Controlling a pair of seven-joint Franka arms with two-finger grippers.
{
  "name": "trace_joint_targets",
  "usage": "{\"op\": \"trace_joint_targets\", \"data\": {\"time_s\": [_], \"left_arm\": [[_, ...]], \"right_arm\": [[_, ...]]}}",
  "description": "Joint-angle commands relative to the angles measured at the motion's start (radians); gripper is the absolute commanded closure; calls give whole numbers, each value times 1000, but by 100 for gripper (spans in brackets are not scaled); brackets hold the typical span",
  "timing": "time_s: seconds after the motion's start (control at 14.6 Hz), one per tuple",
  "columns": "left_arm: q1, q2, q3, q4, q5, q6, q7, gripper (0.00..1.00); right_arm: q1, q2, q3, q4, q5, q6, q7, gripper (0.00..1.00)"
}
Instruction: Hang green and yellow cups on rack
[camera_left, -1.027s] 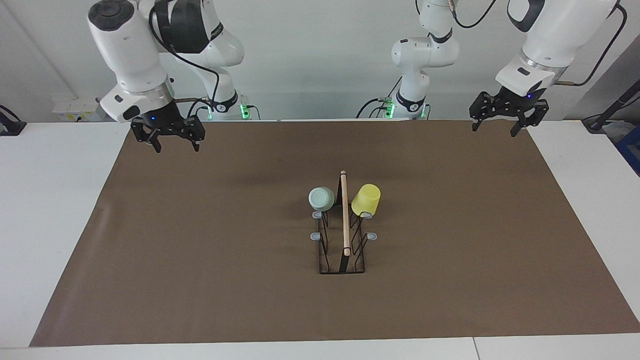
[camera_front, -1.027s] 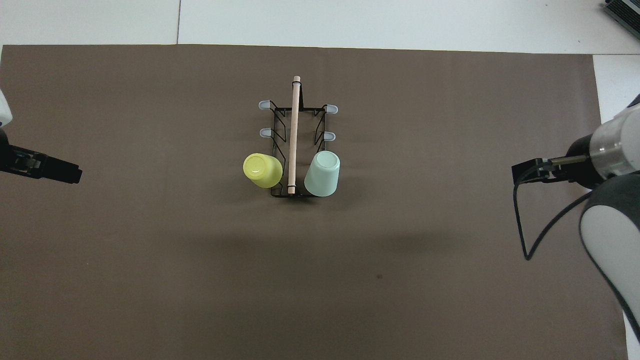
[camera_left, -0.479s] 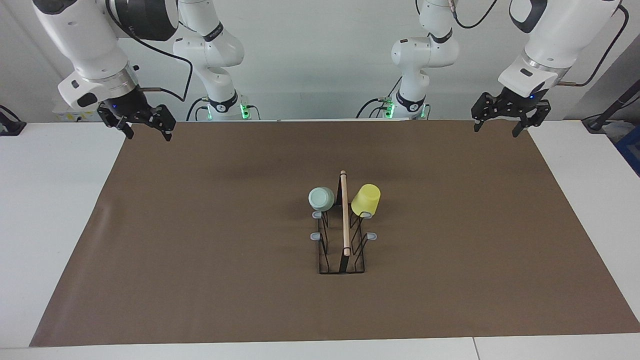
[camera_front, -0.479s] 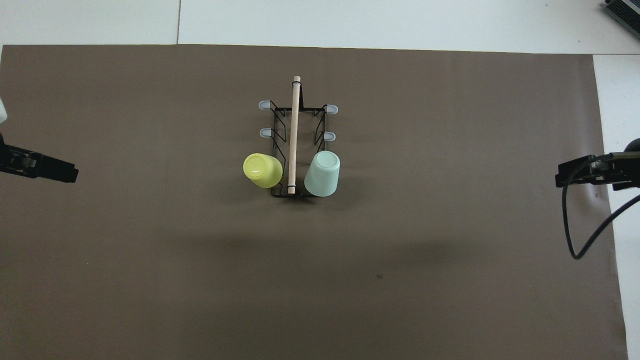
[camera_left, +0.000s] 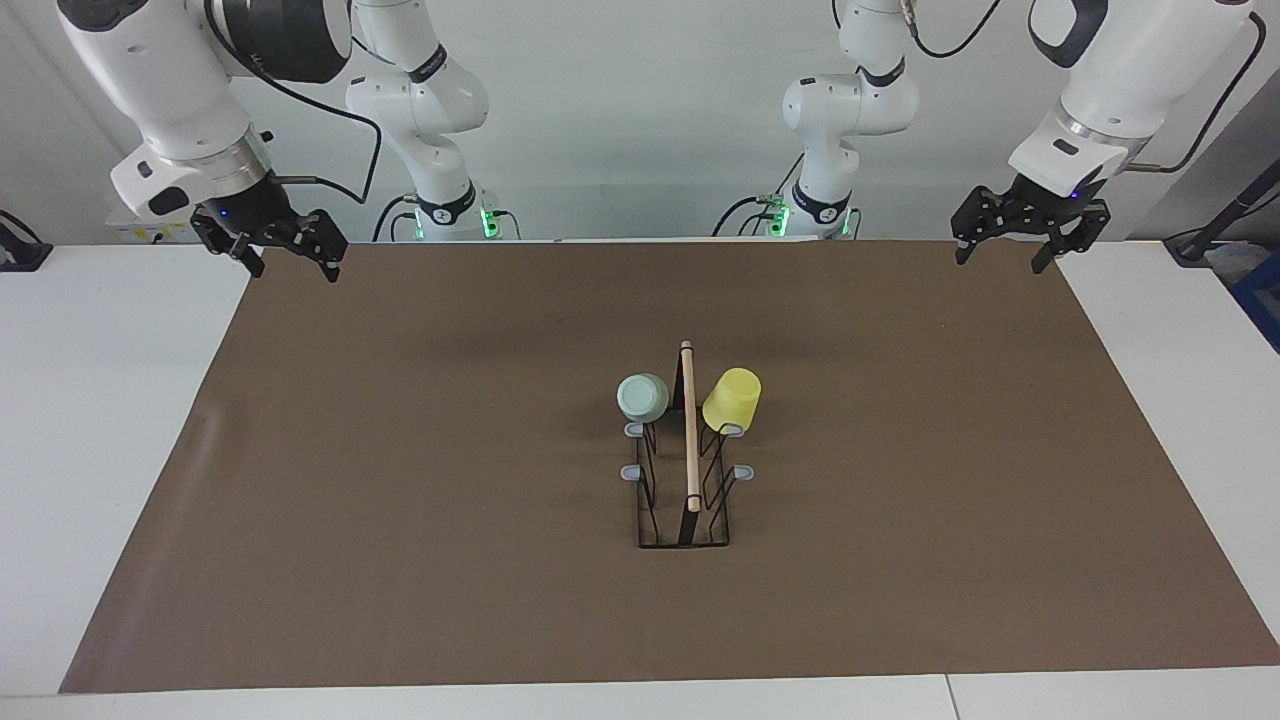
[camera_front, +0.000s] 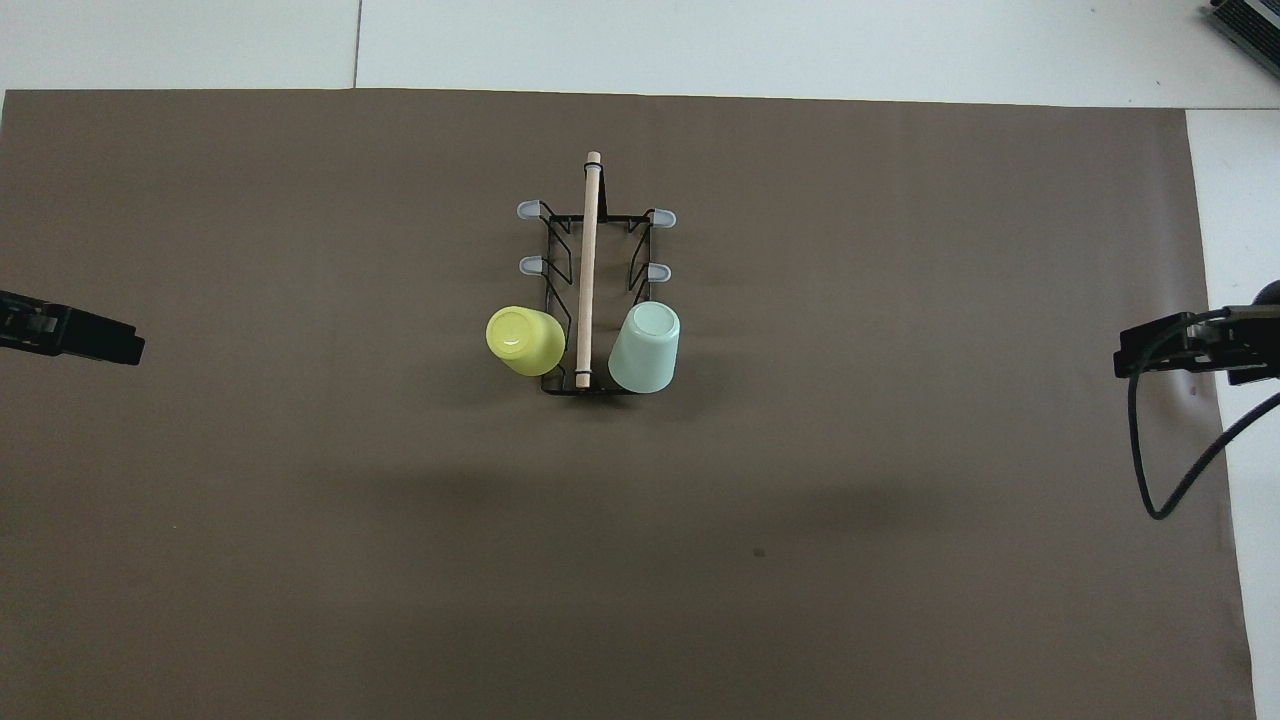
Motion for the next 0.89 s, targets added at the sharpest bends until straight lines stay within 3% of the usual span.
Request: {"op": "trace_joint_targets", "data": {"time_s": [0.0, 0.14, 0.82], "left_arm": [[-5, 7, 8, 15, -8, -16, -39, 0], [-5, 5, 8, 12, -8, -17, -39, 0], [-5, 3, 8, 11, -29, -31, -37, 0]], "right_arm": [[13, -3, 8, 28, 8, -63, 10, 0], [13, 16, 16, 79, 34, -110, 15, 0], [12, 15, 16, 68, 24, -71, 21, 0]]}}
